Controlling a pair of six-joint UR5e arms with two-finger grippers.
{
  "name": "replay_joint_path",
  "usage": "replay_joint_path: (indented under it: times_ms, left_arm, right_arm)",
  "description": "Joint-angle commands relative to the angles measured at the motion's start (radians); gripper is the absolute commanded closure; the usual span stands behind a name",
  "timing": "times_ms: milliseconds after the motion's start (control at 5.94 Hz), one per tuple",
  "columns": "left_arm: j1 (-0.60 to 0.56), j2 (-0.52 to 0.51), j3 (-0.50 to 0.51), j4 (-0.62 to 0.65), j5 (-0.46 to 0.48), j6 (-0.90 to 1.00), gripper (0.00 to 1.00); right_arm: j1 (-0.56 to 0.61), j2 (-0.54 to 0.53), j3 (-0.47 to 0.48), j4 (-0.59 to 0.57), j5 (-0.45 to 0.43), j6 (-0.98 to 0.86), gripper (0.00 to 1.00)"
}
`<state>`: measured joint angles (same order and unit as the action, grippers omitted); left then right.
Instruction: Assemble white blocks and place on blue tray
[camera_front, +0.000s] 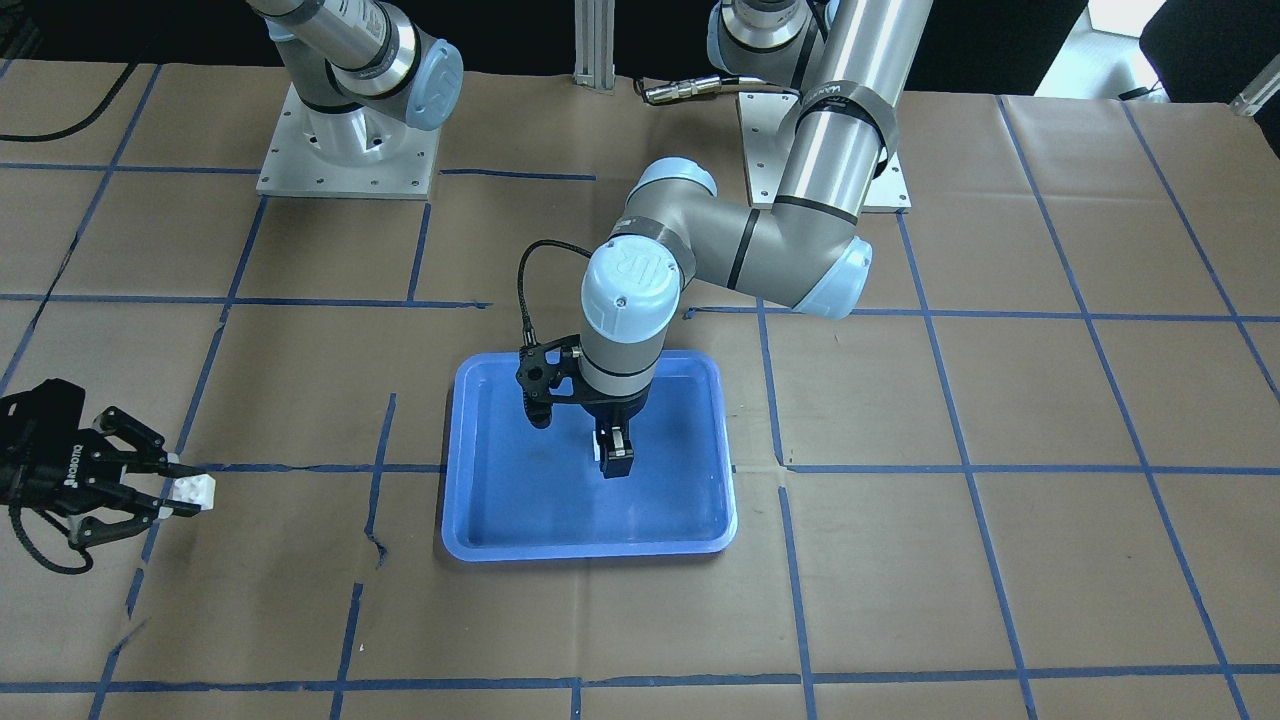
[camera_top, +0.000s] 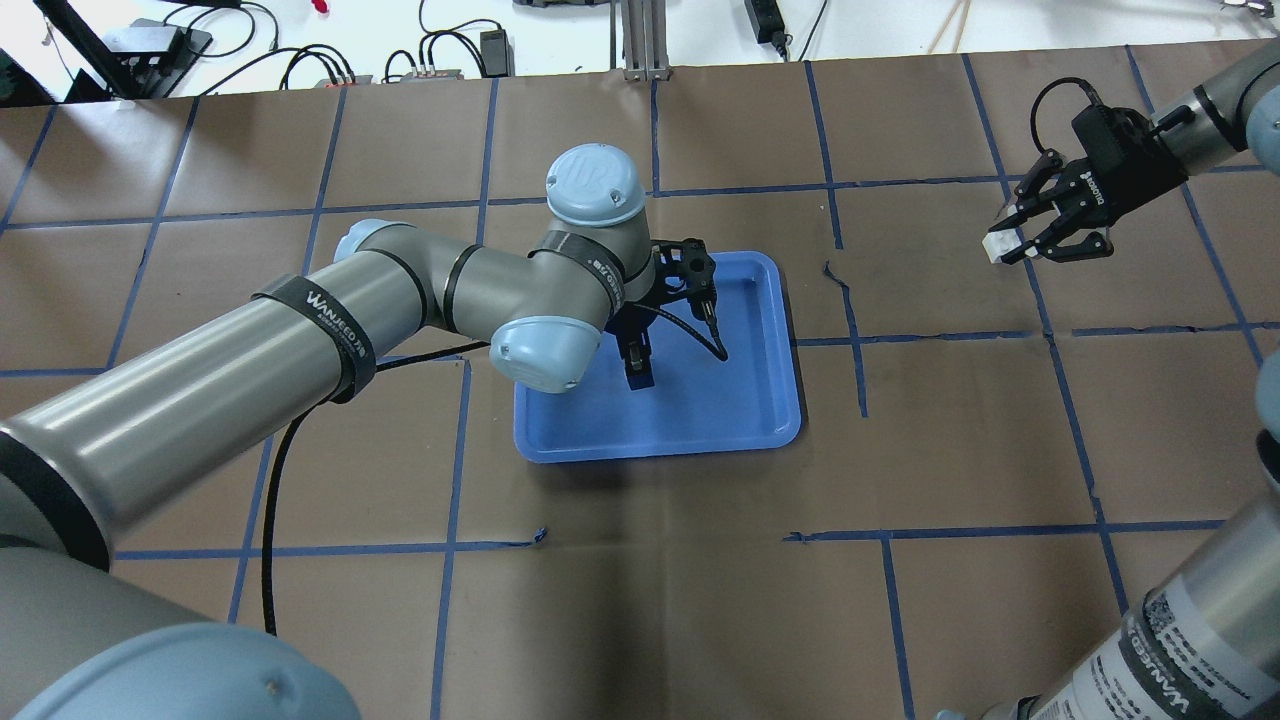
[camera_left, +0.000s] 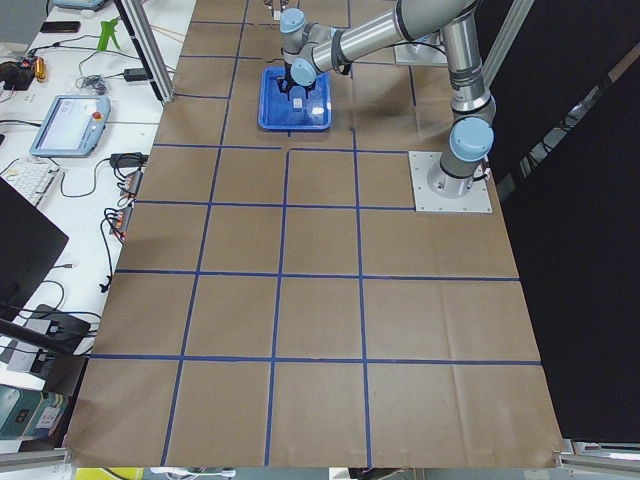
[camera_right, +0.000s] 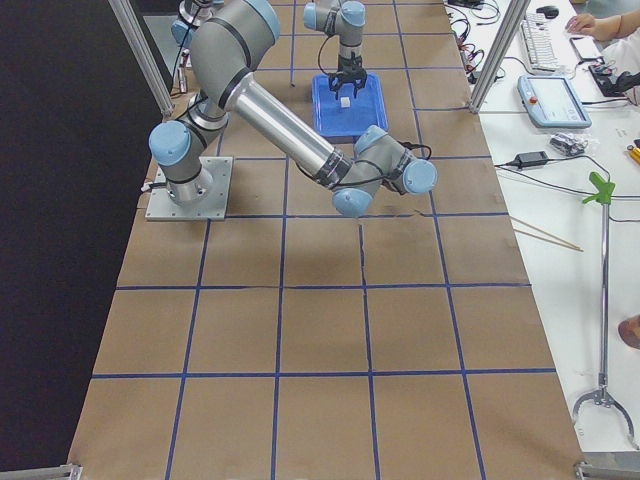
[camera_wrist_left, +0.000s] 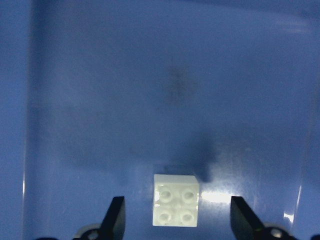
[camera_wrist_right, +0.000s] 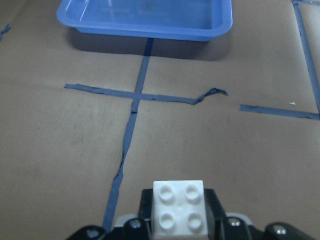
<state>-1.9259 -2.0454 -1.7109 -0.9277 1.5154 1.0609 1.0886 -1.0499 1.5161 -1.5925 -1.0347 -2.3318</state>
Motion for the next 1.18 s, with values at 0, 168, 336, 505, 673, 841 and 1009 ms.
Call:
replay_joint_path:
  times_ms: [0,168,336,505,673,841,1009]
  left_arm:
    - [0.004,0.129,0.02,-0.152,0.011,-0.077,0.01]
    - [0.018,0.227,0.027,-0.265,0.008,-0.097,0.01]
    - [0.043,0.296,0.028,-0.337,0.008,-0.148,0.01]
    - [0.057,0.367,0.028,-0.373,0.012,-0.23,0.01]
    - [0.099,0.414,0.03,-0.429,0.012,-0.296,0.01]
    - [0.138,0.435,0.025,-0.451,0.014,-0.379,0.01]
    - [0.16,0.462,0.031,-0.45,0.011,-0.498,0.01]
  right_arm:
    - [0.04,-0.095,0.121,0.002,0.077,0.069,0.74]
    - [0.057,-0.129,0.212,-0.054,0.138,0.083,0.74]
    - [0.092,-0.146,0.284,-0.161,0.166,0.145,0.74]
    - [0.146,-0.163,0.329,-0.254,0.166,0.226,0.74]
    - [0.207,-0.17,0.36,-0.349,0.168,0.326,0.74]
    - [0.277,-0.168,0.398,-0.491,0.182,0.468,0.74]
    - [0.354,-0.167,0.442,-0.677,0.197,0.665,0.74]
